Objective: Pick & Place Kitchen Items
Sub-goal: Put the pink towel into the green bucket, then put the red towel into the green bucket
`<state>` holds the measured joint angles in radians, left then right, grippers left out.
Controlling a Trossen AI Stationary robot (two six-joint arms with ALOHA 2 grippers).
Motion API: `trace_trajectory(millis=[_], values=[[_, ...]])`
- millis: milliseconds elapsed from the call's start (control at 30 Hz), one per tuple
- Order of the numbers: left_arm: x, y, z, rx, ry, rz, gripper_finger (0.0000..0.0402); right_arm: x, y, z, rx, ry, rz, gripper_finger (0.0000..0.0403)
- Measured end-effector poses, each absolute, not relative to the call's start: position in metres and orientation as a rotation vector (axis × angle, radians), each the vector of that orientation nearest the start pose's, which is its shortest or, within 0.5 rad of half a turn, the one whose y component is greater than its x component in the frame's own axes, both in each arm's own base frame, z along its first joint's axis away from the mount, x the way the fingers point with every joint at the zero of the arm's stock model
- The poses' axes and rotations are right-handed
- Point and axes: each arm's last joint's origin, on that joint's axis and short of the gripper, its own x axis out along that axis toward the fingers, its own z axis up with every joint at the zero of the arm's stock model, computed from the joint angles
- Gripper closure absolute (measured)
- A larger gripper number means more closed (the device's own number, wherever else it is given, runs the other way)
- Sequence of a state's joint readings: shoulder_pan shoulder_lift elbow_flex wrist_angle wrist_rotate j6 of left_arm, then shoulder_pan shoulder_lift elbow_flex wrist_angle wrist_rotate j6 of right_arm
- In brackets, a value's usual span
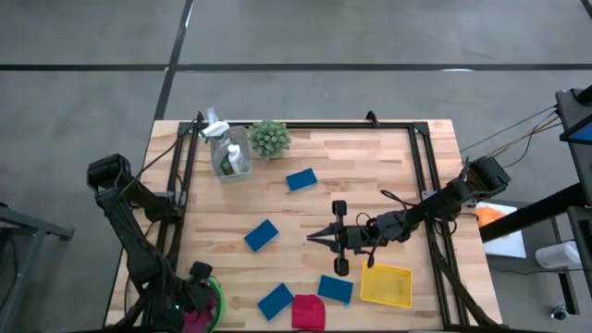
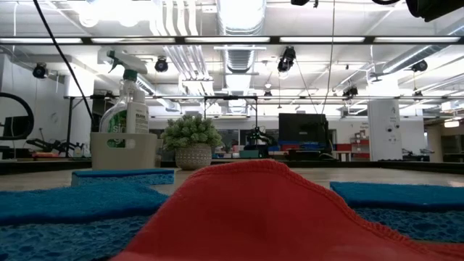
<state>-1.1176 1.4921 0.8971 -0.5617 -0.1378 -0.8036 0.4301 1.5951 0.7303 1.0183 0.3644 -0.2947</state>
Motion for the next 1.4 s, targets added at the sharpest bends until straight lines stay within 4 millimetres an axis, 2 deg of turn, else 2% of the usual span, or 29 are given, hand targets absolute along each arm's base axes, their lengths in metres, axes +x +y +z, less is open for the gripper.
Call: trace_trajectory(millis=[233,467,767,900,1000,1133,1267,1400], values=[[0.124,-0.242,0.202,0.031,1.16,-0.41,0.0401,0.299,0.126,0.234,-0.235,-0.148,0.042,0.0385],[0.123,-0.239,0.23,-0.029,1.077,-0.45,0.0395,0.299,0.126,0.234,-0.236,-0.147,0.042,0.0385],[0.117,-0.226,0.254,-0.054,0.991,-0.495,0.0318,0.3,0.126,0.232,-0.241,-0.122,0.046,0.0385],[0.115,-0.22,0.264,0.002,0.92,-0.536,0.0287,0.301,0.125,0.229,-0.206,-0.095,0.047,0.0385],[0.117,-0.216,0.272,0.084,0.788,-0.512,0.0272,0.303,0.122,0.225,-0.166,-0.042,0.045,0.0377],[0.121,-0.213,0.279,0.218,0.612,-0.414,0.0256,0.309,0.122,0.22,-0.137,0.097,0.045,0.0321],[0.125,-0.211,0.284,0.289,0.486,-0.265,0.0246,0.316,0.126,0.22,-0.109,0.232,0.087,0.023],[0.13,-0.206,0.286,0.307,0.44,-0.163,0.0244,0.323,0.134,0.217,-0.066,0.343,0.194,0.0148]])
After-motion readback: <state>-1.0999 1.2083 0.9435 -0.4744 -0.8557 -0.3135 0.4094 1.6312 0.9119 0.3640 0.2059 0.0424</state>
